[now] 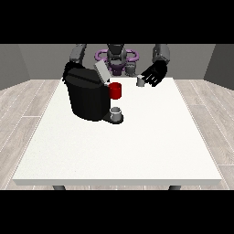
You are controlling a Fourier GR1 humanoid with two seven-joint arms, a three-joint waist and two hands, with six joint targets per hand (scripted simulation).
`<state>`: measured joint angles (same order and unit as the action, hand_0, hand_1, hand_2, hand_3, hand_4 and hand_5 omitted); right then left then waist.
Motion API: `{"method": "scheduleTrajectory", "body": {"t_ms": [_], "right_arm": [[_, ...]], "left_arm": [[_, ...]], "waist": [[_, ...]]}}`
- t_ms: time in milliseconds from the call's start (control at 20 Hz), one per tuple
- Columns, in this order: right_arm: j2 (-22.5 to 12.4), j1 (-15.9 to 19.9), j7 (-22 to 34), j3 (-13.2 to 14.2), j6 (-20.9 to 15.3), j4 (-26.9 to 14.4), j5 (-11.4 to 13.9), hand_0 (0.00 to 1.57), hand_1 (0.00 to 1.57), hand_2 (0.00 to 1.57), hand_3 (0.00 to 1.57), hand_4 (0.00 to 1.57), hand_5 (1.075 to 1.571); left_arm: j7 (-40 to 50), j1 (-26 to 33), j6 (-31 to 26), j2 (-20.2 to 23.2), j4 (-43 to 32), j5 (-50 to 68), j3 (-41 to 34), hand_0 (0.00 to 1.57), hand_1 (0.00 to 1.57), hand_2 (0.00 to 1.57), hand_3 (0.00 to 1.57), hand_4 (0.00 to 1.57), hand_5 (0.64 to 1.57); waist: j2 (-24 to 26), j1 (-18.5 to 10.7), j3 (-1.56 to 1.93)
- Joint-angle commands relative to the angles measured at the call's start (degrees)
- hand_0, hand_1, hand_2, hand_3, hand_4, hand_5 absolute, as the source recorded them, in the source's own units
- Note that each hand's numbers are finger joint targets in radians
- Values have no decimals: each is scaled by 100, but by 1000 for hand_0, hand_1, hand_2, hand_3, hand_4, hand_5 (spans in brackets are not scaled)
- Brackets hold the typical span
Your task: Insert the coffee pod into the coffee machine and close the lid
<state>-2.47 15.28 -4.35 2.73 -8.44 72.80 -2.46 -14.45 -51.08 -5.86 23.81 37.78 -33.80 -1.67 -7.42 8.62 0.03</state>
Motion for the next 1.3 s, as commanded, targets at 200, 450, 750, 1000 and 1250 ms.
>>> {"method": "scheduleTrajectory", "body": {"t_ms": [200, 450, 750, 1000, 1250], "right_arm": [[141, 48, -250, -116, 41, 85, 11, 0, 0, 0, 0, 496, 1571], [-40, 38, 355, -196, 257, 557, -84, 0, 0, 0, 0, 521, 1571], [241, 280, 454, -495, -250, 633, 252, 0, 0, 0, 0, 506, 1571], [200, 398, 253, -275, -308, 479, 288, 0, 0, 0, 0, 549, 1571], [-30, 568, 341, -104, -71, 639, 104, 0, 0, 0, 0, 459, 1571]], "left_arm": [[234, -546, -272, 221, 7, 46, -277, 1253, 1253, 1328, 1281, 537, 1571], [450, -696, -135, 282, -119, 5, -423, 1248, 1248, 1292, 1237, 515, 1571], [640, -1323, -297, 368, -149, 55, -543, 1282, 1282, 1332, 1269, 479, 1571], [845, -1461, -38, 48, -29, -137, -384, 1282, 1282, 1329, 1263, 517, 1571], [941, -1652, -180, 210, -132, -149, -472, 1277, 1277, 1303, 1236, 488, 1571]], "waist": [[-212, 290, -2], [-82, 604, -3], [-329, 725, -3], [-493, 723, -1], [-554, 807, -1]]}}
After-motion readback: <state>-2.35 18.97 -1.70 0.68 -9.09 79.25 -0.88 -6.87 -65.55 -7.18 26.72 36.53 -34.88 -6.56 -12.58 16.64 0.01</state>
